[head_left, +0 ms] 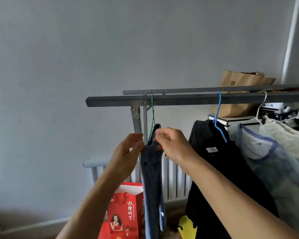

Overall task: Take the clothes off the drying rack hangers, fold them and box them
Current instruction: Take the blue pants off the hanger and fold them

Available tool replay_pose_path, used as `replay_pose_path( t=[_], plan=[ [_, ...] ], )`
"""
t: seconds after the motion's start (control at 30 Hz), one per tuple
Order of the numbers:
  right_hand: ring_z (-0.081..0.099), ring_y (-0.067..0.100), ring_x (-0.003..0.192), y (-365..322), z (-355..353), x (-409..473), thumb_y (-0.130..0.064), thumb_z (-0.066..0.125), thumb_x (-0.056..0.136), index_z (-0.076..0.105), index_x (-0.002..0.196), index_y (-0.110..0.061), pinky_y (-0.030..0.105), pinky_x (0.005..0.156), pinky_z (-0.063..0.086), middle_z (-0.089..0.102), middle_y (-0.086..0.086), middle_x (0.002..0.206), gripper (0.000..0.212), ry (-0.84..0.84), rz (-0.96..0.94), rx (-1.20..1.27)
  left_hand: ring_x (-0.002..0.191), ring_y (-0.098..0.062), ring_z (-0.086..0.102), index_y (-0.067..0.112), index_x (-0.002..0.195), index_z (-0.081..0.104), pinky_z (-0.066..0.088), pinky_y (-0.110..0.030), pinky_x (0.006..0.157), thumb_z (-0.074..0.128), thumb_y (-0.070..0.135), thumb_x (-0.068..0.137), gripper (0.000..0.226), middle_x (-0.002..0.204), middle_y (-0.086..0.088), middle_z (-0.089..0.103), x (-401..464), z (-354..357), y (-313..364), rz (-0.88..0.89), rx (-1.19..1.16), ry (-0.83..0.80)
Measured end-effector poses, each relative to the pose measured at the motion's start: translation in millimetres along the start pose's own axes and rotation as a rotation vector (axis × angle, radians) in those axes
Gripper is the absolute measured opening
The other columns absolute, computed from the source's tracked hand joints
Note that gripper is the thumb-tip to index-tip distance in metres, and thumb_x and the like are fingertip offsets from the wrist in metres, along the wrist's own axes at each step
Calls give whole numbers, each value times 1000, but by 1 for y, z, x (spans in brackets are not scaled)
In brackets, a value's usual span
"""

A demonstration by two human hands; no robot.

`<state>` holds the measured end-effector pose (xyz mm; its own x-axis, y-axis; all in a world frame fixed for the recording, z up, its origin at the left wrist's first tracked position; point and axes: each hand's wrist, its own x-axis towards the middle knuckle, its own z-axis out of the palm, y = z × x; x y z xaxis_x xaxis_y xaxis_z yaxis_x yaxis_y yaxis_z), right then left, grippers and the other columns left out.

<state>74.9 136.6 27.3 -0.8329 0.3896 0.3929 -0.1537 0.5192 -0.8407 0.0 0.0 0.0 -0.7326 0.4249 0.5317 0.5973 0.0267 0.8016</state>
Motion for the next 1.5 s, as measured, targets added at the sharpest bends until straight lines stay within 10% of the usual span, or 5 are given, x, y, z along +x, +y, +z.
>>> replay_pose_path(
  t=[0.47, 0.73, 0.93, 1.2, 1.5],
  plan=[
    [39, 11, 43, -4, 38, 25, -10, 56, 87, 46, 52, -13, 23, 49, 34, 40, -7, 40, 36, 237, 123, 69, 96, -2, 53, 23, 95, 70, 49, -26, 84, 52, 35, 97, 22, 99, 14, 54, 2, -10, -2, 289, 331, -210],
    [51, 20, 59, -17, 29, 21, -8, 68, 81, 68, 77, 1, 26, 56, 43, 54, 12, 63, 10, 206, 226, 429, 95, -6, 45, 21, 77, 65, 42, -25, 78, 50, 63, 72, 45, 92, 13, 43, -2, -5, 14, 320, 321, -275],
    [37, 15, 45, -11, 17, 11, -18, 69, 83, 72, 87, -4, 26, 58, 37, 50, 8, 61, 16, 132, 282, 371, 89, -9, 40, 31, 73, 54, 35, -18, 69, 57, 40, 75, 10, 85, 16, 45, -17, -6, 16, 502, 395, -236],
    [22, 7, 24, -24, 3, 8, -14, 61, 91, 60, 68, -4, 13, 32, 14, 40, -2, 36, 25, 279, 304, 392, 70, -7, 36, 32, 65, 48, 34, -20, 57, 53, 43, 74, 16, 69, 15, 46, -43, -13, 19, 778, 736, -228],
    [20, 8, 23, -50, -38, -1, -8, 43, 99, 58, 87, 2, 13, 30, 15, 34, 2, 38, 23, 65, 357, 208, 62, -8, 45, 34, 64, 54, 30, -24, 53, 60, 50, 84, 26, 66, 7, 45, -29, -9, -4, 326, 375, -211]
  ],
)
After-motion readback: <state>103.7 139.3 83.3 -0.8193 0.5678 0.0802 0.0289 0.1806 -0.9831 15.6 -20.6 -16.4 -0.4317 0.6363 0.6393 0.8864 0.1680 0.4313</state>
